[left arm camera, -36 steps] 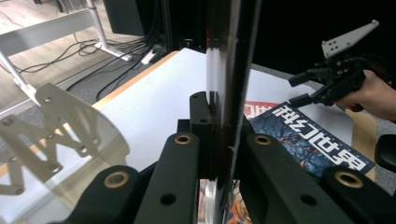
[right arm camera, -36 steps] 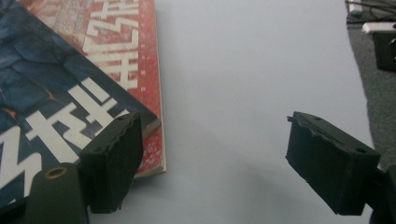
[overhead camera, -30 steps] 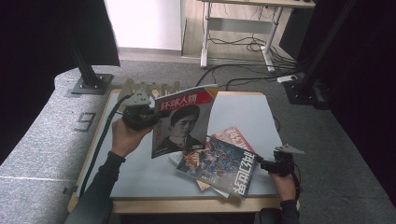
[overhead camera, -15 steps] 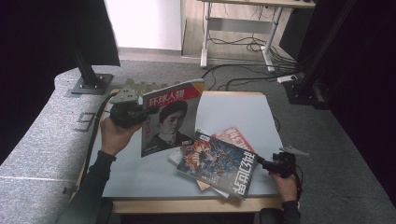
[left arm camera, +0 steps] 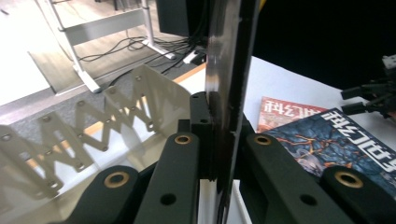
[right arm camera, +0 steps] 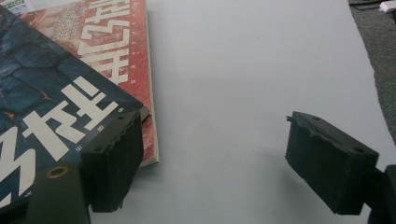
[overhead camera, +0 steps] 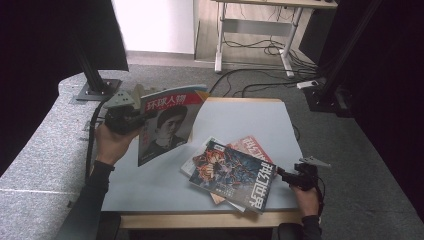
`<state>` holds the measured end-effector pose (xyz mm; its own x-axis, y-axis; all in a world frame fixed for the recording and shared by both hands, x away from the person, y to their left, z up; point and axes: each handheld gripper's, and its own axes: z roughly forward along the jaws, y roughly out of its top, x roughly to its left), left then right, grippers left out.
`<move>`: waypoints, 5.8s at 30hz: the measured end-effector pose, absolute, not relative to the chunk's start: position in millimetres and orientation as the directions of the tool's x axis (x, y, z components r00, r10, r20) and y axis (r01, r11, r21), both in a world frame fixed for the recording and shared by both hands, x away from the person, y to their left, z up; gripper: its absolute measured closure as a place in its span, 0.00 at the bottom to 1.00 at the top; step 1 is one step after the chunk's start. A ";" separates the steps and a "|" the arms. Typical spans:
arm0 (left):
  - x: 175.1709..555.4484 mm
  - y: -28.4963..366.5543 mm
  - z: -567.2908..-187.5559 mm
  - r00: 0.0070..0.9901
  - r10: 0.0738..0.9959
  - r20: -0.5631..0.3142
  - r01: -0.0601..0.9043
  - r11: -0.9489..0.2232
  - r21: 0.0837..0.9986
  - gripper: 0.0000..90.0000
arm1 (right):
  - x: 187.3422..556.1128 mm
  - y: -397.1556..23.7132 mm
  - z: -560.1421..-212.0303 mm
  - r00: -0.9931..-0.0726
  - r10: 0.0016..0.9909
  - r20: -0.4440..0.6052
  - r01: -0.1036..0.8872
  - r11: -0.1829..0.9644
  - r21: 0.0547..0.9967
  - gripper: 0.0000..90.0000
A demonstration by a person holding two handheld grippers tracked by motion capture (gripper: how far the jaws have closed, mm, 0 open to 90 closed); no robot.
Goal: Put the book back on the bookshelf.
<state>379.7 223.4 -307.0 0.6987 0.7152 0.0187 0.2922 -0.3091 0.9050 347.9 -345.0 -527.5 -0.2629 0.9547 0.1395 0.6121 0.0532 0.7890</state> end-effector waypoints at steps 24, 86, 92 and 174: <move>377.2 265.7 -295.3 0.629 0.777 -0.018 0.305 -0.225 0.925 0.97 | 348.9 -345.0 -535.1 -0.220 0.975 0.037 0.651 0.119 0.749 0.20; 434.4 315.5 -318.8 0.380 0.922 -0.079 0.330 -0.055 0.942 0.96 | 349.2 -343.0 -539.6 -0.205 0.978 0.024 0.632 0.113 0.767 0.17; 441.2 315.5 -331.0 0.376 0.924 -0.072 0.322 -0.057 0.945 0.96 | 349.1 -343.0 -539.6 -0.205 0.978 0.024 0.631 0.113 0.767 0.17; 436.3 345.0 -339.0 0.325 0.935 -0.142 0.449 -0.020 0.893 0.96 | 348.6 -343.1 -540.0 -0.205 0.978 0.026 0.629 0.111 0.769 0.17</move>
